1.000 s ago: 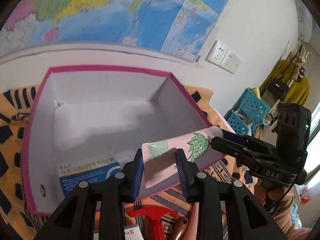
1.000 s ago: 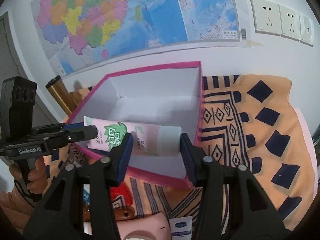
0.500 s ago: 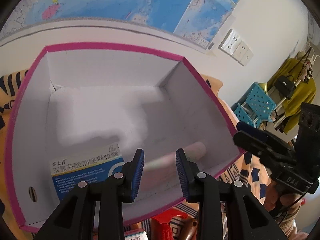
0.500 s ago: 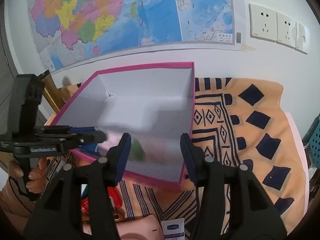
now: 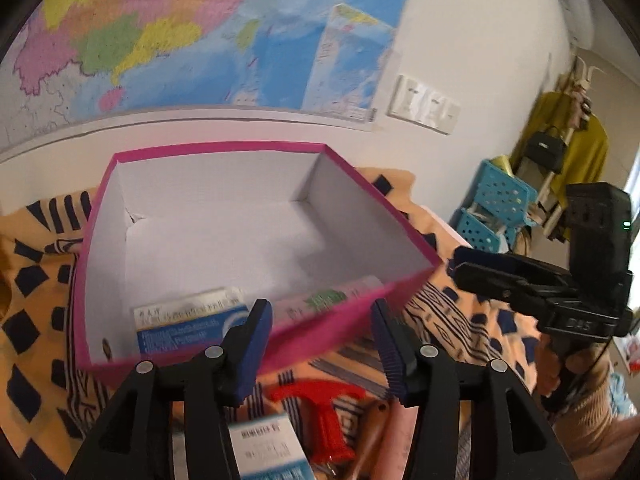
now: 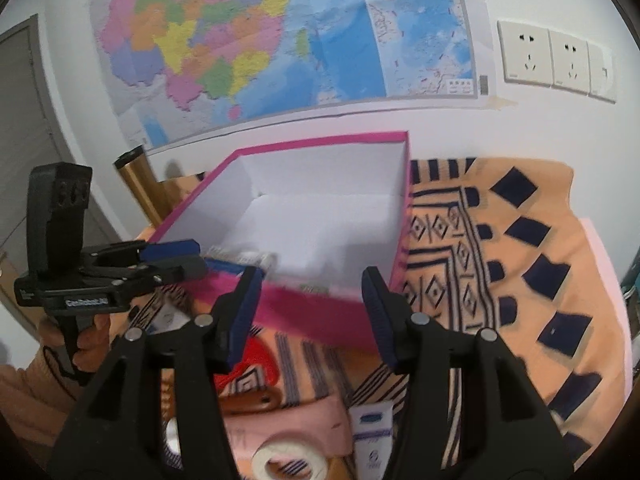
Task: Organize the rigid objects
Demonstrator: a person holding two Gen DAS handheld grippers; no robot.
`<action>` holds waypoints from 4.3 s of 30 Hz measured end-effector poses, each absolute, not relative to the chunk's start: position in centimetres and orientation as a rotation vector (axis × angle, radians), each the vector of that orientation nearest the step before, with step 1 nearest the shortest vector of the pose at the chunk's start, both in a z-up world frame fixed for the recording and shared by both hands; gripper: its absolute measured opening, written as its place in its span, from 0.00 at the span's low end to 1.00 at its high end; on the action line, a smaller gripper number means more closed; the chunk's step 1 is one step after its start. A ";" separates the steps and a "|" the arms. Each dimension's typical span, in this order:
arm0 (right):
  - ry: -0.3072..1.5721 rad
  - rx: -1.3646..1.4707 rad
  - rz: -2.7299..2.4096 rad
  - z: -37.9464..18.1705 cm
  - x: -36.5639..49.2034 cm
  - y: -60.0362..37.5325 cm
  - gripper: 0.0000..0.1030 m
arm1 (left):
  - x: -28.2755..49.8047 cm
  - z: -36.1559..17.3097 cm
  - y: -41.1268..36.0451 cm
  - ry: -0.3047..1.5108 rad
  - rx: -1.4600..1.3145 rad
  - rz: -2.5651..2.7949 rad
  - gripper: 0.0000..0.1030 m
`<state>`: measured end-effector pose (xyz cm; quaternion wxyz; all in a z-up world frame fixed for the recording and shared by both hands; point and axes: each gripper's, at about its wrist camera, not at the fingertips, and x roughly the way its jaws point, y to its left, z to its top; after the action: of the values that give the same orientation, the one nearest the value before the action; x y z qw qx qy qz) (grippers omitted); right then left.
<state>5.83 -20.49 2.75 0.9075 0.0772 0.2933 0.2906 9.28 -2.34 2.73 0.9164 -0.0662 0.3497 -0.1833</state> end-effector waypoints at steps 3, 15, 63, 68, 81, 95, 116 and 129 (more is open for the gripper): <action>0.643 0.143 0.624 1.0 4.3 -20.2 0.53 | 7.9 2.2 -2.9 0.729 -0.146 -0.401 0.51; 0.805 0.069 0.634 -5.2 0.7 -20.8 0.51 | 4.9 -1.7 -6.6 0.846 -0.155 -0.532 0.51; 0.675 0.074 0.641 0.7 3.3 -19.6 0.17 | 6.5 0.2 -8.8 0.810 -0.157 -0.598 0.33; 0.639 0.062 0.637 2.5 4.8 -19.1 0.17 | 8.1 1.4 -8.6 0.785 -0.151 -0.586 0.30; 0.638 0.092 0.643 4.8 9.3 -18.8 0.17 | 12.7 3.3 -8.1 0.782 -0.178 -0.557 0.28; 0.723 0.100 0.582 3.5 13.4 -18.6 0.17 | 17.2 1.2 -7.2 0.869 -0.238 -0.526 0.28; 0.756 0.082 0.479 3.3 13.6 -18.7 0.44 | 18.8 -0.5 -6.6 0.940 -0.254 -0.476 0.28; 0.695 0.098 0.543 1.9 7.0 -22.3 0.46 | 11.9 2.6 -5.8 0.732 -0.150 -0.503 0.48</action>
<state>7.03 -22.31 1.91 0.9032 0.0475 0.3362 0.2625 11.89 -5.80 2.55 0.9002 -0.0726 0.3540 -0.2432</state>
